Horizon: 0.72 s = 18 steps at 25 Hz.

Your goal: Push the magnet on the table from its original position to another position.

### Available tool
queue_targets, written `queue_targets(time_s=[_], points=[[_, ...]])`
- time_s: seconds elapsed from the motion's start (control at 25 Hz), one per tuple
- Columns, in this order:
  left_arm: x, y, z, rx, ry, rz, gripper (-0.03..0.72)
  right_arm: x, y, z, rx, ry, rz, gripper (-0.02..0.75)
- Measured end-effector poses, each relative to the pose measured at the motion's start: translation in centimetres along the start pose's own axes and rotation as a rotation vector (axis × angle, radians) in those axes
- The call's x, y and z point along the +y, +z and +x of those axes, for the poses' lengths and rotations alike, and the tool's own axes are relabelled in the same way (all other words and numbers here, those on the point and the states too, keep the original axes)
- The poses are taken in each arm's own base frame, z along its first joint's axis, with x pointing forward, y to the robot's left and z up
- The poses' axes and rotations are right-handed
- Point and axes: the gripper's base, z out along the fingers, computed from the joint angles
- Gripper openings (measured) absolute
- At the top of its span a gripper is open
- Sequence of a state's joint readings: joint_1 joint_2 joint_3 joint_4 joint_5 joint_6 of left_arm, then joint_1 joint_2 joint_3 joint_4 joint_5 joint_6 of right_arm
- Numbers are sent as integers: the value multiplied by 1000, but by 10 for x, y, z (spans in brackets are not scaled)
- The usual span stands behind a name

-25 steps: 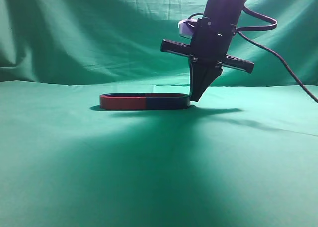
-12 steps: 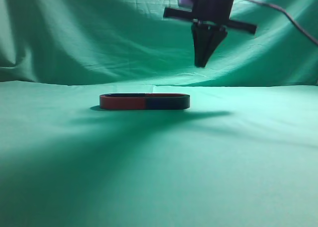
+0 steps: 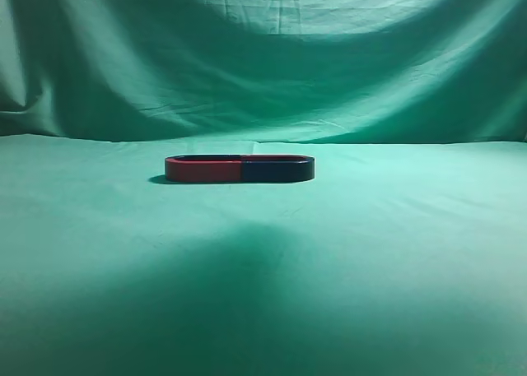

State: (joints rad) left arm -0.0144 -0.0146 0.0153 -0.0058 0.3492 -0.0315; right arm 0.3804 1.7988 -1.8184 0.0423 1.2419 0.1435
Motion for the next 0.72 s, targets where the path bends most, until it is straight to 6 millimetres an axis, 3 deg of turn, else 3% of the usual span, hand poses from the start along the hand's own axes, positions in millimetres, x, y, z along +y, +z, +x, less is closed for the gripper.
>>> queue_targets(time_s=[0.32,0.72], points=[[0,0,0,0,0,0,372,-20,-49,84,-5,40,91,0],[0,0,0,0,0,0,372,-33,-97,188,-387,42,9,0]])
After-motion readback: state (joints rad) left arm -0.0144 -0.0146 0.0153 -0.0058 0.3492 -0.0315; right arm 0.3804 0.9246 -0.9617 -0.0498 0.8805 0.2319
